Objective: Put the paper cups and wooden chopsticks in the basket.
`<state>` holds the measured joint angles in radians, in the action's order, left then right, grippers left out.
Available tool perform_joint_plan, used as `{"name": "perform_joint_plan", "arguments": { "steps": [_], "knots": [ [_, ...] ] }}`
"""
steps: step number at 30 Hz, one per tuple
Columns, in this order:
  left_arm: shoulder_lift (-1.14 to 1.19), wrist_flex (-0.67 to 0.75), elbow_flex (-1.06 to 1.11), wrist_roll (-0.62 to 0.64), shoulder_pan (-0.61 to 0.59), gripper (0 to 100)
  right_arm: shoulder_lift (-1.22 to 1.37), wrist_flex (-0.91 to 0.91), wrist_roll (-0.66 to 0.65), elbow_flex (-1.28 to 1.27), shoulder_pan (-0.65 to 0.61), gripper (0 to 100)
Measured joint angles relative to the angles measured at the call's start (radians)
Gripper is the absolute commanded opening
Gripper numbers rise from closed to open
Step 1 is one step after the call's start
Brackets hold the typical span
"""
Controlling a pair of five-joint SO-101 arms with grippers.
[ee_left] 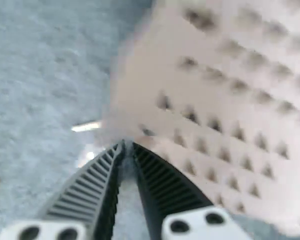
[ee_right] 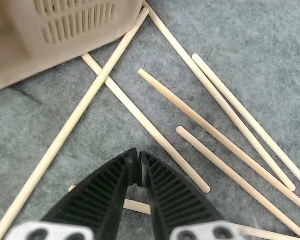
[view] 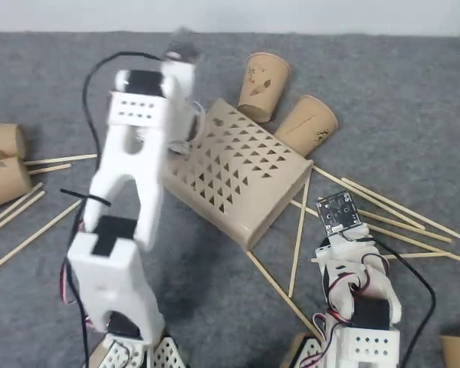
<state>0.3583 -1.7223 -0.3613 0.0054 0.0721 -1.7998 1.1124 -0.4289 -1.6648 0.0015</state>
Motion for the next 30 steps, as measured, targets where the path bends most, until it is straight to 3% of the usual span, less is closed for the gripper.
{"name": "perform_joint_plan", "arguments": {
  "steps": [8,15,20,26,30],
  "knots": [
    [-0.144,0.087,0.153,0.014,0.044,3,0.0,0.0,0.0,0.0,0.0,1.3],
    [-0.245,0.089,0.153,0.012,-0.032,30,0.0,0.0,0.0,0.0,0.0,1.3],
    [-0.233,0.094,0.153,0.012,-0.084,27,0.0,0.0,0.0,0.0,0.0,1.3],
    [-0.095,0.23,0.137,-0.008,-0.157,23,0.0,0.0,0.0,0.0,0.0,1.3],
    [-0.002,0.247,0.048,-0.011,-0.189,20,0.0,0.0,0.0,0.0,0.0,1.3]
  ]
}}
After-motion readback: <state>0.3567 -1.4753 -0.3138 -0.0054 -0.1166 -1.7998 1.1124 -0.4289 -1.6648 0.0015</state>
